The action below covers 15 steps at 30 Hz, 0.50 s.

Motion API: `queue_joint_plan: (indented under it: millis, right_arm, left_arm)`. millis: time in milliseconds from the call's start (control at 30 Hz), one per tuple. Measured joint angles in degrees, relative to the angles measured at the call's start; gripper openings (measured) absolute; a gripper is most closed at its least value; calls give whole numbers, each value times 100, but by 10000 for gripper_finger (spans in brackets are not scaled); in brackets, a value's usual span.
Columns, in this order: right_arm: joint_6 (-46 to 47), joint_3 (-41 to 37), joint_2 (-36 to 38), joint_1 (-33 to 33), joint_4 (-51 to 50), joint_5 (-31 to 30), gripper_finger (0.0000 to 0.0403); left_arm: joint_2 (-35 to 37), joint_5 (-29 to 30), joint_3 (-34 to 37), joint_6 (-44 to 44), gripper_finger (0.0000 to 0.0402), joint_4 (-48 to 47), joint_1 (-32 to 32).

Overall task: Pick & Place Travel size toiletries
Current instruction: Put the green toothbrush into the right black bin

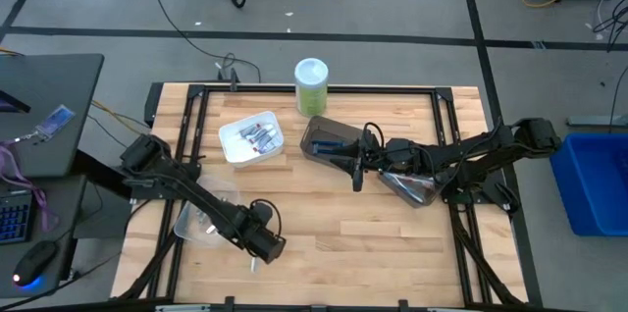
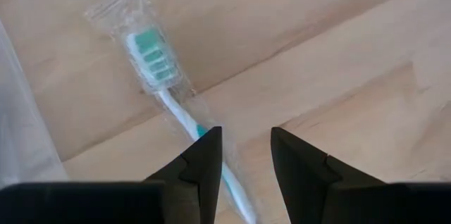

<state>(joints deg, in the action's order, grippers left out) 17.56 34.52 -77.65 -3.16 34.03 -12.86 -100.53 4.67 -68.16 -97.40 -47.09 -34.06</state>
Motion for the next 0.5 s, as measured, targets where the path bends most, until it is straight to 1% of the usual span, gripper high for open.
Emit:
queue_joint_plan:
  millis: [133, 233, 400, 500]
  right_arm:
    - [0, 0, 0, 0, 1, 0, 163]
    - [0, 0, 0, 0, -9, 0, 161]
    - [0, 2, -2, 0, 49, -2, 162]
    - [-2, 0, -2, 1, 52, 0, 163]
  left_arm:
    - [-154, -266, -2, -206, 130, -42, -7]
    - [-325, -556, 0, -164, 130, -81, -9]
    - [-537, -771, 7, -412, 130, -358, -7]
    - [-692, -847, 9, -467, 130, -295, -9]
